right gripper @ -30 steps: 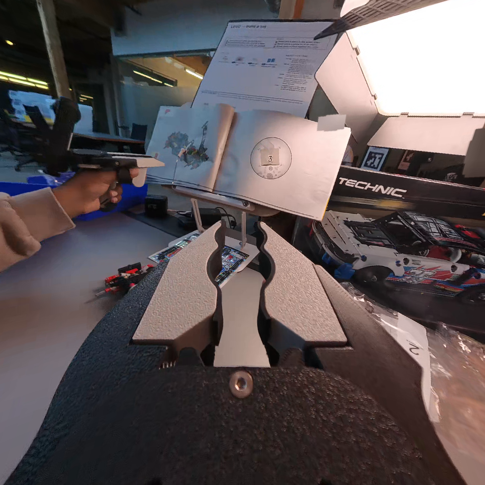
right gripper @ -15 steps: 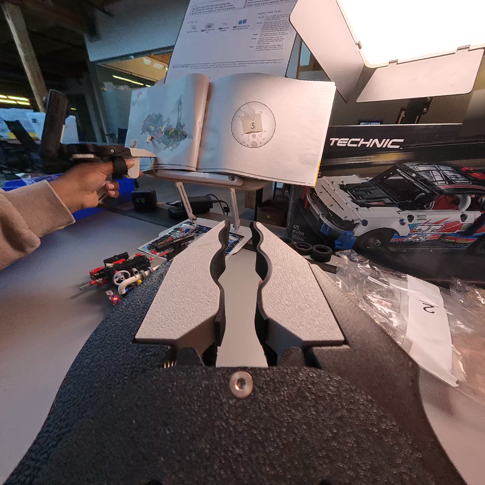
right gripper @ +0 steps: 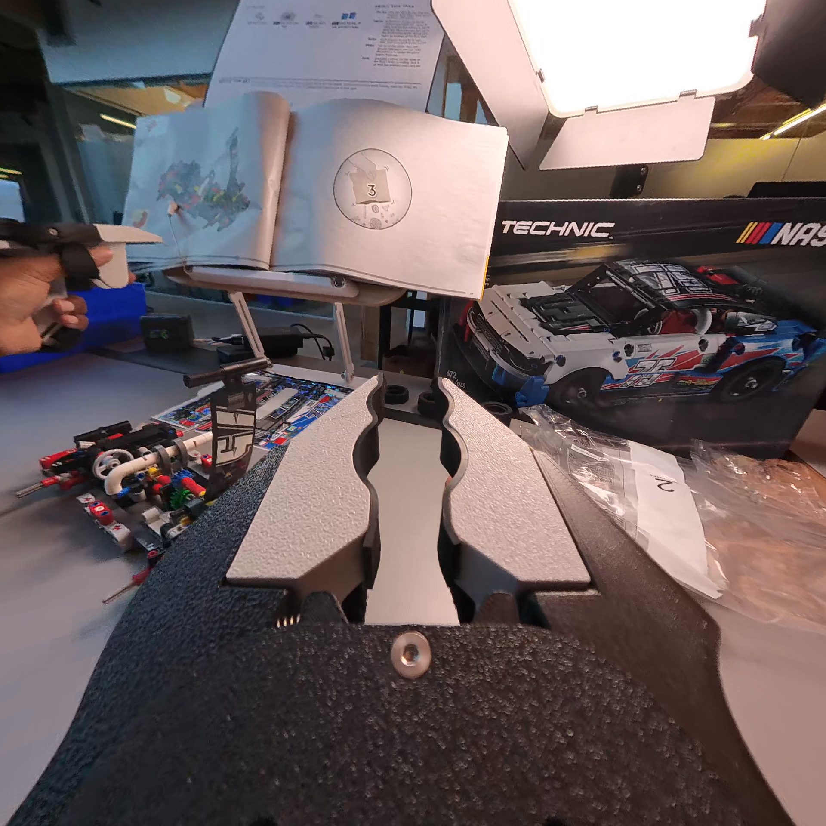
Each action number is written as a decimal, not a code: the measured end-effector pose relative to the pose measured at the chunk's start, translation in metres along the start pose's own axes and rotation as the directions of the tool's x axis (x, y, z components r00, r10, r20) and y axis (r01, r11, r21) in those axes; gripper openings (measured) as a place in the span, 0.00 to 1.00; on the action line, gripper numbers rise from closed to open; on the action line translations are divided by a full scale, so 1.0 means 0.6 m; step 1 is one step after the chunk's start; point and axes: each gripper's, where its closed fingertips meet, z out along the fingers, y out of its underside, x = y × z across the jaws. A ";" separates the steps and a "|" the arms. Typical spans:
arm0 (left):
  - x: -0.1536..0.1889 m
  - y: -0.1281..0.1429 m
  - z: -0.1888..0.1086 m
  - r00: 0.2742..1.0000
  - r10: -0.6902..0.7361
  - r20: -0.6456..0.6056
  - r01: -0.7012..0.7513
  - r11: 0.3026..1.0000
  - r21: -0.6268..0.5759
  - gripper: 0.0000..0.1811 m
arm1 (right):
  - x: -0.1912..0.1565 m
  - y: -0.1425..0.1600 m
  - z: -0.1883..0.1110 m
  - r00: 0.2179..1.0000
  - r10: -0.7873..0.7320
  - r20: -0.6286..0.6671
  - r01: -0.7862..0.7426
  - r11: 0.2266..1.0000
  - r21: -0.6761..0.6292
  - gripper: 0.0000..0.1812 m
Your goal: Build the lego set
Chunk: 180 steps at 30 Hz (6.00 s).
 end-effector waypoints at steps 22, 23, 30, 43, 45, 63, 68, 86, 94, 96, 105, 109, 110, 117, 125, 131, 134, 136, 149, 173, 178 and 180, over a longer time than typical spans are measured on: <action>0.012 0.008 0.040 0.993 -0.113 -0.038 0.112 0.993 -0.024 0.01 | 0.010 0.045 0.008 1.000 0.019 -0.010 -0.020 0.997 -0.080 0.10; 0.012 0.009 0.040 0.993 -0.114 -0.037 0.113 0.993 -0.022 0.02 | 0.009 0.045 0.008 1.000 0.020 -0.008 -0.021 0.997 -0.081 0.10; 0.013 0.010 0.040 0.991 -0.129 -0.045 0.128 0.991 -0.025 0.02 | 0.005 0.047 0.009 1.000 0.025 0.003 -0.025 0.996 -0.085 0.10; -0.108 -0.061 -0.002 0.971 0.122 0.207 -0.140 0.987 0.074 0.07 | 0.008 0.032 0.006 1.000 0.028 -0.005 -0.028 0.998 -0.055 0.10; -0.121 -0.058 0.003 0.958 0.184 0.221 -0.193 0.981 0.017 0.06 | 0.009 0.031 0.005 1.000 0.026 -0.004 -0.026 0.998 -0.052 0.10; -0.133 -0.218 0.084 0.923 0.305 0.236 -0.308 0.951 -0.024 0.01 | -0.014 0.015 0.002 0.999 0.004 0.043 -0.003 0.999 -0.036 0.11; -0.131 -0.215 0.092 0.922 0.309 0.233 -0.310 0.950 -0.035 0.01 | -0.016 0.020 0.004 0.999 0.006 0.049 -0.004 0.999 -0.047 0.11; 0.009 -0.055 0.079 0.963 0.270 0.011 -0.268 0.957 -0.109 0.00 | -0.020 0.027 0.005 0.999 0.007 0.053 -0.004 0.998 -0.065 0.11; 0.008 -0.047 0.081 0.965 0.262 0.014 -0.259 0.960 -0.108 0.00 | -0.017 0.021 0.003 0.998 0.028 0.048 -0.025 0.998 -0.053 0.11; 0.009 -0.047 0.079 0.969 0.248 0.005 -0.246 0.964 -0.104 0.00 | -0.018 0.023 0.003 0.998 0.029 0.052 -0.026 0.998 -0.058 0.11; 0.030 -0.077 0.021 0.971 0.231 -0.051 -0.232 0.972 -0.015 0.09 | -0.028 0.022 0.003 0.997 0.011 0.072 -0.007 0.998 -0.055 0.13; 0.052 -0.097 -0.045 0.976 0.205 -0.080 -0.202 0.978 0.043 0.05 | -0.027 0.018 0.000 0.998 -0.047 0.038 0.049 0.997 -0.059 0.08; 0.059 -0.101 -0.066 0.977 0.194 -0.094 -0.189 0.980 0.058 0.03 | -0.025 0.015 -0.001 0.998 -0.049 0.024 0.051 0.997 -0.059 0.05; 0.063 -0.119 -0.223 0.965 0.210 -0.158 -0.206 0.978 0.040 0.00 | -0.037 -0.018 -0.011 0.999 -0.043 0.033 0.044 0.999 -0.027 0.00; -0.091 -0.072 -0.376 0.941 0.323 -0.098 -0.338 0.894 -0.293 0.00 | -0.109 -0.035 -0.011 0.976 -0.105 0.192 0.113 0.993 -0.034 0.00; -0.235 0.007 -0.460 0.905 0.415 -0.095 -0.388 0.711 -0.587 0.01 | -0.223 -0.013 -0.013 0.894 -0.004 0.448 0.076 0.987 -0.143 0.00; -0.277 0.054 -0.496 0.914 0.375 -0.157 -0.366 0.590 -0.720 0.04 | -0.291 0.014 -0.032 0.826 0.026 0.563 0.112 0.971 -0.210 0.00; -0.301 0.075 -0.515 0.901 0.386 -0.196 -0.381 0.492 -0.783 0.03 | -0.324 0.036 -0.043 0.791 0.009 0.612 0.154 0.965 -0.213 0.00; -0.384 0.185 -0.514 0.897 0.304 -0.322 -0.382 0.164 -0.909 0.13 | -0.373 0.078 -0.064 0.697 0.012 0.717 0.146 0.976 -0.159 0.00; -0.043 -0.025 -0.448 0.715 0.494 -0.494 -0.675 0.671 -0.306 0.04 | -0.384 0.071 -0.050 0.720 0.010 0.694 0.151 0.974 -0.171 0.00; 0.229 0.021 -0.438 0.625 0.373 -0.686 -0.505 0.863 0.010 0.04 | -0.416 0.012 -0.031 0.697 0.087 0.711 0.053 0.984 -0.171 0.10; 0.306 0.053 -0.431 0.576 0.312 -0.755 -0.422 0.905 0.052 0.04 | -0.435 -0.011 -0.033 0.640 0.173 0.749 -0.015 0.977 -0.212 0.18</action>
